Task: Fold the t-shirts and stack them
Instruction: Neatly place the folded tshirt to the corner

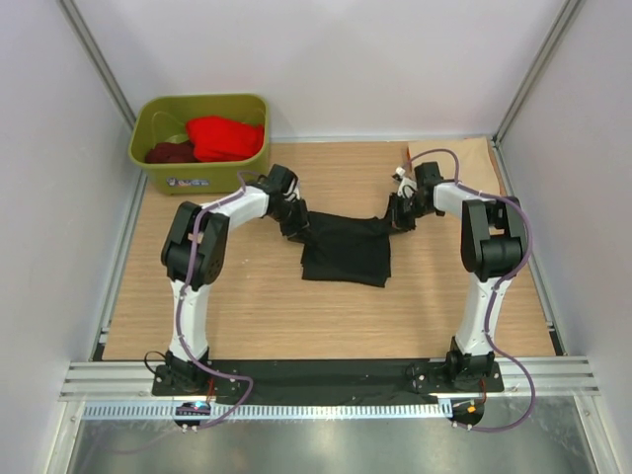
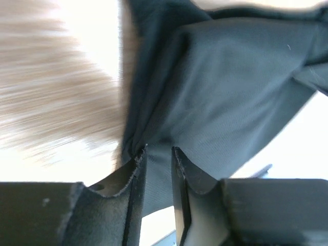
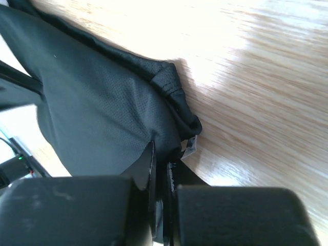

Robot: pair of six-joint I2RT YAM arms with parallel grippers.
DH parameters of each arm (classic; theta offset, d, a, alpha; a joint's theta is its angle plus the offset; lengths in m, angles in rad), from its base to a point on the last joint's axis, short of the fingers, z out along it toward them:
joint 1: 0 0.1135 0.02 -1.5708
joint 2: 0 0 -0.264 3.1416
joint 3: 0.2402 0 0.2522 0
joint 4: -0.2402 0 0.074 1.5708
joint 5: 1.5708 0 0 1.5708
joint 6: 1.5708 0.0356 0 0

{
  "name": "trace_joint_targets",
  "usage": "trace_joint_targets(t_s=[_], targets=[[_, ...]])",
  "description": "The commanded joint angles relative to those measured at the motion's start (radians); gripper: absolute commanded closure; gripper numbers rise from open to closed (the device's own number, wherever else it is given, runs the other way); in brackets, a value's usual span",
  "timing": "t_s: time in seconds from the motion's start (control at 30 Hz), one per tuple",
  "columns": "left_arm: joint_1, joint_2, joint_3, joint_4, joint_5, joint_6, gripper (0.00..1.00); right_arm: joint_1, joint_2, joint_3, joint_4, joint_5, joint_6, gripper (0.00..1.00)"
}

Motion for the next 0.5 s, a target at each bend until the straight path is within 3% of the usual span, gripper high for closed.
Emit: trace_joint_targets(t_s=[0.0, 0.17, 0.47], targets=[[0.016, -0.111, 0.059, -0.103, -0.264, 0.005, 0.71, 0.005, -0.081, 0.081, -0.076, 0.091, -0.048, 0.99], [0.021, -0.289, -0.029, -0.059, -0.533, 0.001, 0.68, 0.02, -0.136, 0.231, -0.269, 0.285, -0.127, 0.99], [0.019, -0.382, -0.167, 0.035, -0.575, 0.029, 0.69, -0.003, -0.161, 0.418, -0.38, 0.526, -0.285, 0.99]])
